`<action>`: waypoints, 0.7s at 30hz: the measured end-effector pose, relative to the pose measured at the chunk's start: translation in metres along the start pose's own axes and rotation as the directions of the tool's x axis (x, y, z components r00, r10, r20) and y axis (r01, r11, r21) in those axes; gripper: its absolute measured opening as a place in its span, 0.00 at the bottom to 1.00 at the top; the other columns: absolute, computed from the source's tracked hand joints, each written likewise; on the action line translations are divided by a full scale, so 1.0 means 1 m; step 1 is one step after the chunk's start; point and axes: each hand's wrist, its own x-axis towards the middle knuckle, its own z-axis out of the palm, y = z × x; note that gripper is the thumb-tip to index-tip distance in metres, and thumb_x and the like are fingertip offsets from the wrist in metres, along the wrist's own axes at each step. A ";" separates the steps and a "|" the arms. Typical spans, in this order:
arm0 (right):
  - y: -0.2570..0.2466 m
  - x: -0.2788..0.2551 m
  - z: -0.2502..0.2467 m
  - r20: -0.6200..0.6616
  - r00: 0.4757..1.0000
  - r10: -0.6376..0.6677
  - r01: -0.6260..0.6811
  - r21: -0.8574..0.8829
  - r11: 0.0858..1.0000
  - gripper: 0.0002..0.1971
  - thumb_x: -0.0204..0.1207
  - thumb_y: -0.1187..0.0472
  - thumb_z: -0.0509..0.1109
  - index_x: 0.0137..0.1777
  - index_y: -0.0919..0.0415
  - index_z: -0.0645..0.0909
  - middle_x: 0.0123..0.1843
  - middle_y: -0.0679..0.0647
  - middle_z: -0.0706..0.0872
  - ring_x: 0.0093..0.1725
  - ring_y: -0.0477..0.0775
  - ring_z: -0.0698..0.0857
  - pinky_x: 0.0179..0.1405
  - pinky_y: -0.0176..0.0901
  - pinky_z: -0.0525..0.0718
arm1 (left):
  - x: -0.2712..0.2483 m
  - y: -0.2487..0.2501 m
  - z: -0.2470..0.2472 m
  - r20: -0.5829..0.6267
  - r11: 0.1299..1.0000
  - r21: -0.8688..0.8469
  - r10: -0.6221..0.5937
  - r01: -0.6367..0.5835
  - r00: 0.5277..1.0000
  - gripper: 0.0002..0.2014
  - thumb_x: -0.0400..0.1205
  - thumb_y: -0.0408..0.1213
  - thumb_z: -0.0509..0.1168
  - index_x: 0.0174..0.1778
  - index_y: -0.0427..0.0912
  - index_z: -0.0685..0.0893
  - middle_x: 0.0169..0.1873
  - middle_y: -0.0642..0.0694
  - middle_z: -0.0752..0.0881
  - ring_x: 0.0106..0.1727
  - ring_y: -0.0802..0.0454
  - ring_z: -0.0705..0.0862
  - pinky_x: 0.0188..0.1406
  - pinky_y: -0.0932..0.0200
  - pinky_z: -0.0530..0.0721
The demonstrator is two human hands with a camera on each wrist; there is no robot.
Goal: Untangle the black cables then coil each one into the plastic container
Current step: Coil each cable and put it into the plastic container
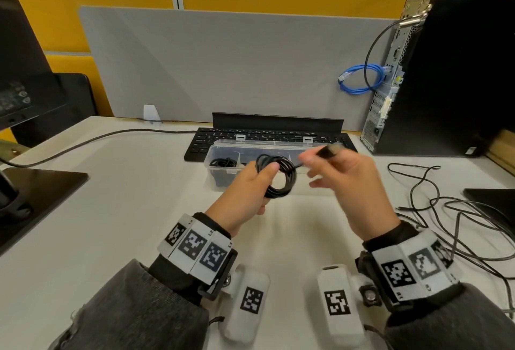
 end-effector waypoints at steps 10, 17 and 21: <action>-0.002 0.000 -0.017 0.361 0.933 -0.003 0.212 -0.541 0.814 0.11 0.81 0.63 0.63 0.48 0.45 0.82 0.34 0.42 0.83 0.33 0.40 0.81 0.33 0.25 0.76 | 0.000 0.006 -0.007 -0.154 0.962 -0.017 0.266 -0.271 0.952 0.09 0.87 0.40 0.53 0.42 0.44 0.72 0.31 0.53 0.76 0.31 0.63 0.74 0.26 0.70 0.71; -0.008 0.003 -0.023 0.207 0.935 -0.287 0.354 -0.546 0.759 0.08 0.82 0.50 0.59 0.43 0.42 0.78 0.36 0.37 0.75 0.38 0.39 0.69 0.40 0.27 0.66 | -0.002 0.007 -0.009 0.063 0.980 -0.141 0.153 -0.143 0.986 0.09 0.86 0.44 0.53 0.46 0.45 0.73 0.24 0.54 0.71 0.22 0.59 0.63 0.23 0.66 0.64; 0.001 0.006 -0.023 0.120 0.949 -0.291 0.300 -0.624 0.722 0.06 0.78 0.51 0.62 0.47 0.40 0.81 0.42 0.41 0.72 0.45 0.42 0.65 0.45 0.31 0.66 | -0.008 0.010 -0.006 0.322 0.916 -0.401 0.136 0.005 0.937 0.11 0.84 0.46 0.53 0.38 0.46 0.68 0.24 0.52 0.70 0.21 0.58 0.54 0.22 0.66 0.67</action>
